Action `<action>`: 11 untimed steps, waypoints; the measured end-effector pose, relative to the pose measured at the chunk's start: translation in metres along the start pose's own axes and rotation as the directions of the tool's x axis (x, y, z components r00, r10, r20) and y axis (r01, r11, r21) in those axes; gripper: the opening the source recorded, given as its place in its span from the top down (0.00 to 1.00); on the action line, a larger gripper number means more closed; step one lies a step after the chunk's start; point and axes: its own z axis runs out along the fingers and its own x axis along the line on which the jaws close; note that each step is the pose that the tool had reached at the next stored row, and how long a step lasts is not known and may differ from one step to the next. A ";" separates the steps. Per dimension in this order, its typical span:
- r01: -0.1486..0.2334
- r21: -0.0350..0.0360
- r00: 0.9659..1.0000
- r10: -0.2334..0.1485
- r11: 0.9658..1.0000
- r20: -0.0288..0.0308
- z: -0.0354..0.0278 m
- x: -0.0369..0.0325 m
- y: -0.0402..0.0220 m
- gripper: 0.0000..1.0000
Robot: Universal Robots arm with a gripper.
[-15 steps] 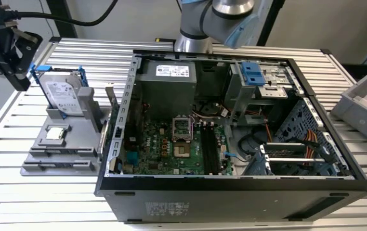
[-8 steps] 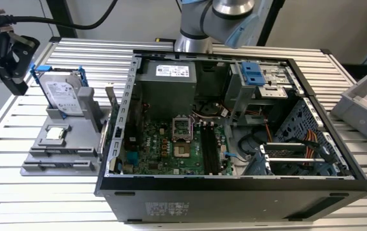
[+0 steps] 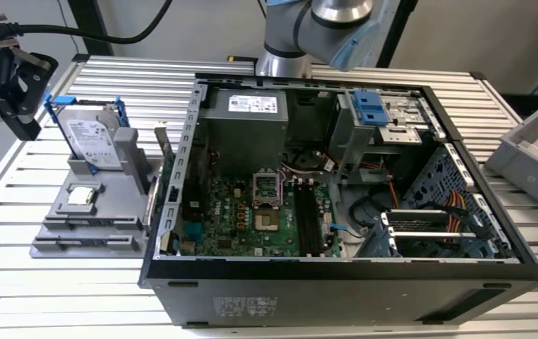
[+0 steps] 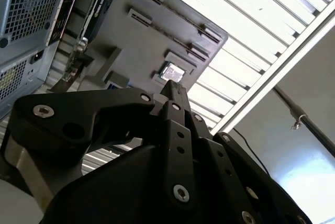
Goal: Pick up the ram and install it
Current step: 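Reach for the ram, then pick up the ram and move it above insertion slot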
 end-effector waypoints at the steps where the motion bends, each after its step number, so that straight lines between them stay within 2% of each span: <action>1: 0.000 0.000 1.000 0.000 1.000 0.000 0.0000 0.0000 0.0000 1.00; 7: 0.002 0.000 1.000 -0.002 1.000 0.000 0.0000 0.0000 -0.0001 1.00; 11: 0.023 0.000 1.000 -0.023 1.000 -0.001 0.0000 0.0000 -0.0001 1.00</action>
